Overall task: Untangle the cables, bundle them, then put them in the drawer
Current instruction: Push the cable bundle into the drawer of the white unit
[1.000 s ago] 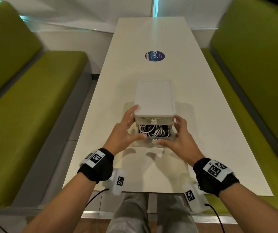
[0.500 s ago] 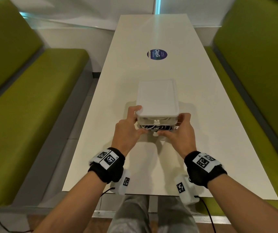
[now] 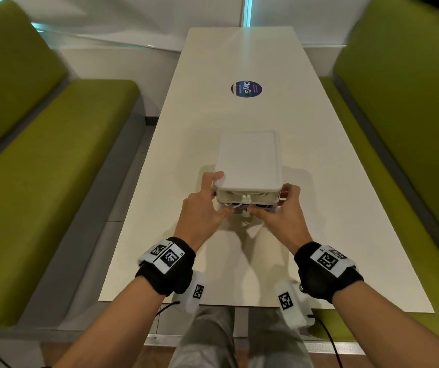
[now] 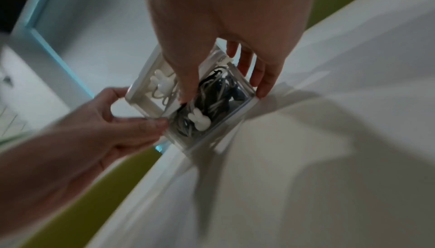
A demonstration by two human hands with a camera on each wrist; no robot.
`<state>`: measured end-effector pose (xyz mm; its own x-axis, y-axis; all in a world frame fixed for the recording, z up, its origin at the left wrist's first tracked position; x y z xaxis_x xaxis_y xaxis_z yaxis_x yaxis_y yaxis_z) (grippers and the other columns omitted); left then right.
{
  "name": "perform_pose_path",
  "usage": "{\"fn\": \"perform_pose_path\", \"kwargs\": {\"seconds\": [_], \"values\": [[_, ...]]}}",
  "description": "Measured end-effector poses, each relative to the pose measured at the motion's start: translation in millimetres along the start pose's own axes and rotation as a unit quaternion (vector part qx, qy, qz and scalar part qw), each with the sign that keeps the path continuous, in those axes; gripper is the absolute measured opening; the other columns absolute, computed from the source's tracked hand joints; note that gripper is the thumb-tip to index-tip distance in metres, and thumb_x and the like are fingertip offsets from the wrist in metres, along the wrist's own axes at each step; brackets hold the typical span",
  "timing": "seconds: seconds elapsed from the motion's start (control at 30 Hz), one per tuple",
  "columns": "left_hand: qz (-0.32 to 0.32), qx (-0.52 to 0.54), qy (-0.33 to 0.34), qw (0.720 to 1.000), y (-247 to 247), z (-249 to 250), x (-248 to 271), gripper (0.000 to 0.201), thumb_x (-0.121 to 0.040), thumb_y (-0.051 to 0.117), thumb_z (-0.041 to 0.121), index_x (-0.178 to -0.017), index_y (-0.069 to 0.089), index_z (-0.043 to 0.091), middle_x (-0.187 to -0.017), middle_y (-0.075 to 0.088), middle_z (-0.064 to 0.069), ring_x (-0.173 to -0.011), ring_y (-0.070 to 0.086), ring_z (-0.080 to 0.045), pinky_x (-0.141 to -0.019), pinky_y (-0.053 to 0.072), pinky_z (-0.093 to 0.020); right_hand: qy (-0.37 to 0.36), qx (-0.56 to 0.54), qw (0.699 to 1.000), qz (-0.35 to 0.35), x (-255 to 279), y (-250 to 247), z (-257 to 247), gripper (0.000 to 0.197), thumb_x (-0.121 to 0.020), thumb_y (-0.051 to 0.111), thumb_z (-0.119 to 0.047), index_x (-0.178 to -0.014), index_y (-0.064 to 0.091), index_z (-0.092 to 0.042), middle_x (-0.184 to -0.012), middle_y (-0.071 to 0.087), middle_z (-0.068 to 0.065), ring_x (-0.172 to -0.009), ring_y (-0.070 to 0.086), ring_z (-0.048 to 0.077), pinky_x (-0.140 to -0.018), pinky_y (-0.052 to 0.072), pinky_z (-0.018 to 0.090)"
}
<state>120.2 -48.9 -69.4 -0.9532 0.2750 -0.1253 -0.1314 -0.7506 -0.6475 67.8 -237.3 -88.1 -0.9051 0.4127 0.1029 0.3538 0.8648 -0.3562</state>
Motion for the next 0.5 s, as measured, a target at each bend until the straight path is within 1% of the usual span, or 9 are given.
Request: {"fn": "perform_pose_path", "kwargs": {"seconds": [0.03,0.1,0.17,0.2,0.23,0.27,0.33,0.4,0.5], "values": [[-0.007,-0.004,-0.002,1.0,1,0,-1,0.069,-0.076,0.076,0.026,-0.125,0.03,0.039,-0.11,0.072,0.003,-0.099,0.068,-0.023,-0.084,0.051,-0.036,0.021,0.005,1.0,0.02,4,-1,-1,0.083,-0.067,0.089,-0.032,-0.127,0.035,-0.011,-0.123,0.042,0.001,-0.114,0.05,0.017,-0.093,0.046,0.026],[-0.017,-0.021,0.0,1.0,2,0,-3,0.068,-0.077,0.074,0.025,-0.125,0.028,0.036,-0.11,0.072,0.0,-0.099,0.068,-0.023,-0.081,0.05,-0.033,0.082,0.035,0.995,0.05,18,0,-3,0.064,-0.072,0.085,-0.035,-0.113,0.043,-0.01,-0.117,0.041,0.002,-0.107,0.046,0.019,-0.09,0.042,0.029],[-0.017,-0.035,0.003,0.999,2,1,-6,0.067,-0.077,0.074,0.024,-0.124,0.027,0.034,-0.105,0.072,-0.003,-0.095,0.069,-0.024,-0.078,0.049,-0.032,0.11,0.044,0.993,-0.002,31,11,-6,0.029,-0.081,0.077,-0.03,-0.085,0.051,-0.018,-0.092,0.053,-0.006,-0.085,0.055,0.012,-0.076,0.043,0.025],[-0.018,-0.037,0.004,0.999,3,1,-6,0.067,-0.077,0.075,0.024,-0.123,0.027,0.034,-0.102,0.072,-0.005,-0.093,0.069,-0.025,-0.077,0.049,-0.033,0.107,0.084,0.99,-0.035,35,18,-7,0.024,-0.085,0.071,-0.031,-0.073,0.053,-0.022,-0.077,0.057,-0.008,-0.076,0.058,0.012,-0.067,0.044,0.024],[-0.02,-0.039,0.006,0.999,4,1,-6,0.067,-0.077,0.076,0.025,-0.123,0.027,0.034,-0.1,0.072,-0.006,-0.092,0.069,-0.025,-0.076,0.049,-0.033,0.099,0.14,0.984,-0.055,36,24,-9,0.029,-0.088,0.064,-0.035,-0.065,0.052,-0.021,-0.069,0.058,-0.005,-0.072,0.06,0.018,-0.061,0.043,0.026],[-0.022,-0.042,0.009,0.999,4,2,-6,0.068,-0.077,0.076,0.026,-0.123,0.027,0.033,-0.1,0.072,-0.007,-0.092,0.069,-0.025,-0.076,0.05,-0.033,0.087,0.201,0.974,-0.059,34,27,-12,0.031,-0.09,0.057,-0.037,-0.065,0.052,-0.019,-0.071,0.059,0.0,-0.075,0.061,0.025,-0.061,0.043,0.028],[-0.024,-0.051,0.013,0.998,3,2,-7,0.069,-0.077,0.078,0.026,-0.124,0.028,0.031,-0.103,0.072,-0.005,-0.094,0.069,-0.025,-0.077,0.05,-0.033,0.062,0.312,0.947,-0.04,28,30,-22,0.026,-0.092,0.051,-0.036,-0.079,0.056,-0.014,-0.086,0.06,0.009,-0.09,0.061,0.035,-0.066,0.041,0.032],[-0.023,-0.053,0.016,0.998,2,3,-9,0.069,-0.076,0.079,0.025,-0.124,0.029,0.03,-0.106,0.071,-0.005,-0.096,0.069,-0.026,-0.079,0.051,-0.034,0.035,0.362,0.931,-0.025,26,32,-31,0.026,-0.094,0.05,-0.032,-0.09,0.061,-0.008,-0.1,0.064,0.014,-0.098,0.059,0.038,-0.068,0.039,0.032],[-0.02,-0.061,0.021,0.998,2,2,-9,0.071,-0.076,0.08,0.024,-0.121,0.027,0.034,-0.104,0.071,-0.005,-0.093,0.069,-0.026,-0.078,0.053,-0.037,0.004,0.388,0.921,-0.026,26,36,-36,0.025,-0.094,0.049,-0.027,-0.094,0.061,-0.005,-0.103,0.065,0.016,-0.098,0.059,0.038,-0.067,0.039,0.033]]}}
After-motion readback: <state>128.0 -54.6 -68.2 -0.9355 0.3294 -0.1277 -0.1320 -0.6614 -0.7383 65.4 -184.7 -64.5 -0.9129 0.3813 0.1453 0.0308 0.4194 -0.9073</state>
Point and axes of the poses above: each hand's wrist, its own x-axis away from the middle knuckle, its own y-axis out of the palm, z = x × y, the point moved 5 cm from there along -x, towards the middle knuckle
